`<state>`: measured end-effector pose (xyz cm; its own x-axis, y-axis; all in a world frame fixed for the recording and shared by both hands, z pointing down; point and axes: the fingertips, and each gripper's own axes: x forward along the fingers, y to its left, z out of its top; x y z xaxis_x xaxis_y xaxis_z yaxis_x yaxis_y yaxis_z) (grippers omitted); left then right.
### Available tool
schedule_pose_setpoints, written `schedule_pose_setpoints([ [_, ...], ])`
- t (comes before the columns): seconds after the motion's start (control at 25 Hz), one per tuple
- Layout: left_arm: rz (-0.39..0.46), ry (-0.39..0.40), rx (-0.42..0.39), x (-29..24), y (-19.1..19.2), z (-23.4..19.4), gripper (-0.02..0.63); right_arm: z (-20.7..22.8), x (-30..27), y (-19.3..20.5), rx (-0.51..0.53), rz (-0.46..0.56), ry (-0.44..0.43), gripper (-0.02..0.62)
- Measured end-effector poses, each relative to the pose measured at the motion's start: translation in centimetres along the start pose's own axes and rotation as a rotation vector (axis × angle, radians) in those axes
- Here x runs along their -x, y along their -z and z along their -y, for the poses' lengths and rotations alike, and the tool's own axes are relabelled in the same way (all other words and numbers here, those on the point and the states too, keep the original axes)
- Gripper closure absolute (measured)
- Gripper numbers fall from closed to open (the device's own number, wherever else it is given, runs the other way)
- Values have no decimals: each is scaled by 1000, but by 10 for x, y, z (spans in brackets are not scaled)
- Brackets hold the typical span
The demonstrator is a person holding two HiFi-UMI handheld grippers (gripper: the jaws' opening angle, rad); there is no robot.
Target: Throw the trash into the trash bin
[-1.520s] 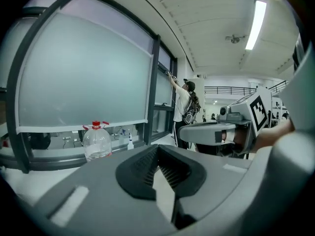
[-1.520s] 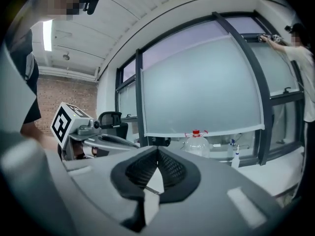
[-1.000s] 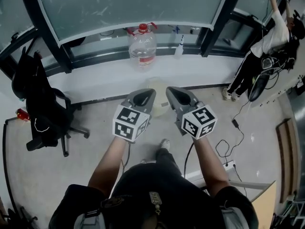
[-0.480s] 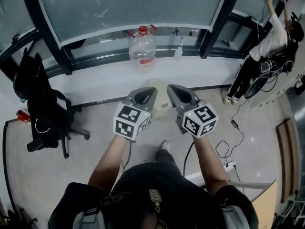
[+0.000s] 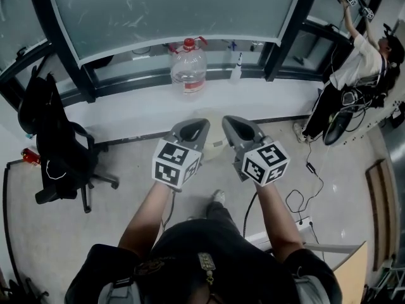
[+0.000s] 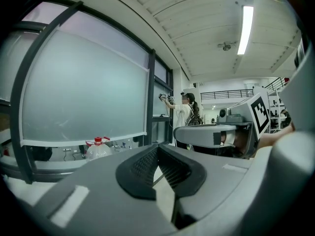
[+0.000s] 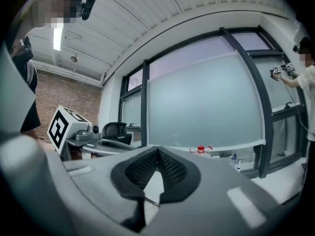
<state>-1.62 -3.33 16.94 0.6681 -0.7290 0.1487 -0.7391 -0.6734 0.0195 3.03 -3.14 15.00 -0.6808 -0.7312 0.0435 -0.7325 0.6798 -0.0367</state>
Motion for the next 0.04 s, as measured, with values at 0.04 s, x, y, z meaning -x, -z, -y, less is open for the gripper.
schedule_pose_setpoints([
  [0.04,-1,0,2,0,1,1,600,0,1,0,-1,0,0,592],
])
